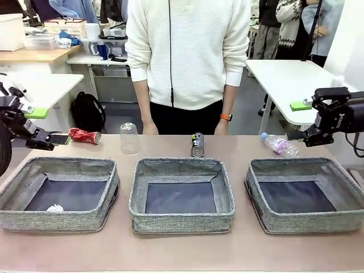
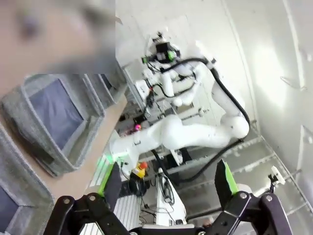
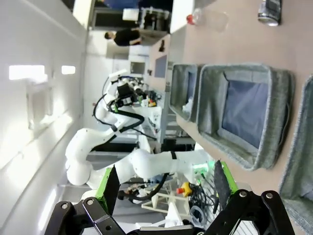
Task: Sort the waste into the appropriate baskets.
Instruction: Place the picked waste into the Fabric basket indicated by the person, then pick up the waste item pointed out by the person.
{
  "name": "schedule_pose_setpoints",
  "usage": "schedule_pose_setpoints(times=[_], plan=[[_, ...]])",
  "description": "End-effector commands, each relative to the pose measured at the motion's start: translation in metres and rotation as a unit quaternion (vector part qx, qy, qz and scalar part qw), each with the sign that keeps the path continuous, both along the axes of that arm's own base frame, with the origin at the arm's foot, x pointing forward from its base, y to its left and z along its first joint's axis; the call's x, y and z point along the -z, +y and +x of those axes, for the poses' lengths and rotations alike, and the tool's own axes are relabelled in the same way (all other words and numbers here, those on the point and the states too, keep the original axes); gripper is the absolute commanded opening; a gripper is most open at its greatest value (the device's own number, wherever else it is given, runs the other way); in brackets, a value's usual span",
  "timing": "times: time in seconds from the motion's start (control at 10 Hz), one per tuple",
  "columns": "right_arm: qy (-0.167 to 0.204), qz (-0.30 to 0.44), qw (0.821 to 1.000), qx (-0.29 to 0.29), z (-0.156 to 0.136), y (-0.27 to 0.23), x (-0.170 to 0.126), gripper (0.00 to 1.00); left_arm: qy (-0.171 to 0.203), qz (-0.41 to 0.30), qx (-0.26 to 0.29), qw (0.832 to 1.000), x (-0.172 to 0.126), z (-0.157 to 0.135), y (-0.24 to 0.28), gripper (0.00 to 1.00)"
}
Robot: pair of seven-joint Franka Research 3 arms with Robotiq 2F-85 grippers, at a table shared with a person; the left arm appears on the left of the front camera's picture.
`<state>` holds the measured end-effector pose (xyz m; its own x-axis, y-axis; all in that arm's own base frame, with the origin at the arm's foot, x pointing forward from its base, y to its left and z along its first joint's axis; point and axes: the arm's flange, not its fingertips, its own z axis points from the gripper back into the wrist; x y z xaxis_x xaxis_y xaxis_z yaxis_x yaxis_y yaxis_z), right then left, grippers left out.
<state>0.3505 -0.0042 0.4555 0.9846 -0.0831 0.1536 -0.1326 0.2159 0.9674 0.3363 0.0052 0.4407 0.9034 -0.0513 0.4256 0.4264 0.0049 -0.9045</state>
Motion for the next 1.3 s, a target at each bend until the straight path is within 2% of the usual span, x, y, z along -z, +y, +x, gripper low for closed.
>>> schedule_pose_setpoints(times=[0.0,1.2], plan=[[0.014,-0.011,1.000,-0.017,-0.0072,0.0121,-0.0126,1.00,-0.002,-0.011,0.025,1.000,0.0005,-0.0052,-0.0043,1.00],[0.014,-0.011,1.000,-0.017,-0.0072,0.0121,-0.0126,1.00,-0.002,-0.011,0.025,1.000,0.0005,-0.0052,-0.0043,1.00]])
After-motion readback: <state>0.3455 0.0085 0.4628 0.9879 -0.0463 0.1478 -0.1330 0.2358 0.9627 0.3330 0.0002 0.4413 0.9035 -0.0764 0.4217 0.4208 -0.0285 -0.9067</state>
